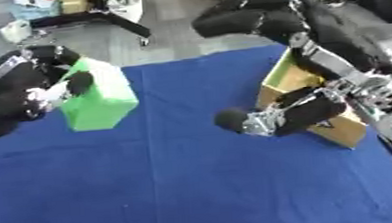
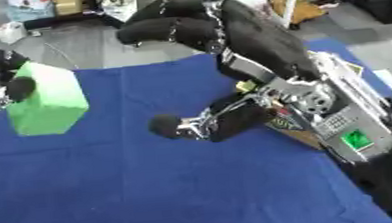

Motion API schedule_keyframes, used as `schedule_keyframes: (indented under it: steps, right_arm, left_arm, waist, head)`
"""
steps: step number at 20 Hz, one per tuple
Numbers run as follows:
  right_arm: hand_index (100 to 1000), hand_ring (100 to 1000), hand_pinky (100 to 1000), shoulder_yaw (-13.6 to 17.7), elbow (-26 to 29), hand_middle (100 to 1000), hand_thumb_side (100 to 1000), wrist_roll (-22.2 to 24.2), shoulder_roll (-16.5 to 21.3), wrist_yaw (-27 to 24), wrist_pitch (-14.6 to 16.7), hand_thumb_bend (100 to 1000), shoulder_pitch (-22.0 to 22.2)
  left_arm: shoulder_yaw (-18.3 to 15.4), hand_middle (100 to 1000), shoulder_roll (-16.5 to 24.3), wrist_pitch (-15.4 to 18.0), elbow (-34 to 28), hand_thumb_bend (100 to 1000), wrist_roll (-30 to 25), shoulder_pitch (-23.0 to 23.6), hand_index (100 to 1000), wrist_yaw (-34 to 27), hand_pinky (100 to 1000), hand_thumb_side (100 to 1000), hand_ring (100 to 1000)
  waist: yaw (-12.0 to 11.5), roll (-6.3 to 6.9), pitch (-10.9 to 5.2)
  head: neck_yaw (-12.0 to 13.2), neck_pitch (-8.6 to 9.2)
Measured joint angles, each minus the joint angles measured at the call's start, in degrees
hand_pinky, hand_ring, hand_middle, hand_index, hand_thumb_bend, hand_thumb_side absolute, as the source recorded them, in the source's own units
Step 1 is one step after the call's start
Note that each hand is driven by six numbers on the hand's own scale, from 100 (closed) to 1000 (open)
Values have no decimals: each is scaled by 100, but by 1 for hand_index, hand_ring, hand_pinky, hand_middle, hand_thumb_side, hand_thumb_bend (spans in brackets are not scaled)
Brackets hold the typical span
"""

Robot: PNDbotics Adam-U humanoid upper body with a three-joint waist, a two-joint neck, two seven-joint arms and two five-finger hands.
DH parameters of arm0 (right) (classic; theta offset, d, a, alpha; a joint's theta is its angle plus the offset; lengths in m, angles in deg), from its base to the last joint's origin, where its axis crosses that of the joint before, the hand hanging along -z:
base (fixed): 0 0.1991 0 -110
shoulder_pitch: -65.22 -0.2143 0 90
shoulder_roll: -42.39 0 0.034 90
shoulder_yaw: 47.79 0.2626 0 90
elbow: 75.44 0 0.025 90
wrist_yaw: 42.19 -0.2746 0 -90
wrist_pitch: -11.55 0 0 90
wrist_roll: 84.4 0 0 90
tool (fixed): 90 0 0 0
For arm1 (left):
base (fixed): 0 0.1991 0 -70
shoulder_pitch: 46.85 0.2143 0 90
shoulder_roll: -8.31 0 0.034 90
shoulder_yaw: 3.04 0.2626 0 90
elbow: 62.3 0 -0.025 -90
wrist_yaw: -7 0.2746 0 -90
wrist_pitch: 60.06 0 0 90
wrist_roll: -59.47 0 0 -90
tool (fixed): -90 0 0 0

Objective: Pick up the objects with one hand, pass them to the other hand, and then place them into the box on the other side of the table.

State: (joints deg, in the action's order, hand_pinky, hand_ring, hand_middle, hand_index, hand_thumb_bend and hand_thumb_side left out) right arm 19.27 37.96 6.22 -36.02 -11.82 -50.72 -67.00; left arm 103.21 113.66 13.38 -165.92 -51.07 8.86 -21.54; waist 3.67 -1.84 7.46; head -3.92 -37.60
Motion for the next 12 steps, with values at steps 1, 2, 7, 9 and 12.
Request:
schedule_keyframes:
  steps: [1,2,7,9,12]
  right_arm:
    - [905,808,842,0,0,804,277,-62,-5,131,35,442,-25]
    - [914,815,852,-1,0,811,277,-122,-10,261,60,445,-46]
    - [929,832,876,-40,1,825,276,-403,-100,784,128,454,-146]
    - [929,832,876,-71,1,825,276,-496,-117,916,142,454,-164]
    - [933,830,883,-126,1,825,272,-582,-149,1021,167,457,-167]
  left_arm:
    - [45,461,-11,-30,-40,154,-55,1,593,-62,676,278,495]
    - [82,462,-29,-61,-76,155,-104,2,593,-114,678,280,496]
    - [247,463,-137,-204,-194,157,-274,-3,595,-386,684,283,499]
    - [287,463,-158,-243,-225,157,-315,-14,595,-457,684,283,499]
    - [331,464,-196,-281,-266,160,-358,-72,596,-558,685,284,500]
  waist:
    - [-14,0,0]
    - [-24,0,-1]
    - [-53,0,-3]
    - [-55,0,-3]
    - [-57,0,-3]
  head:
    - [0,-6]
    - [1,-8]
    - [1,-9]
    - [1,-9]
    - [-1,-9]
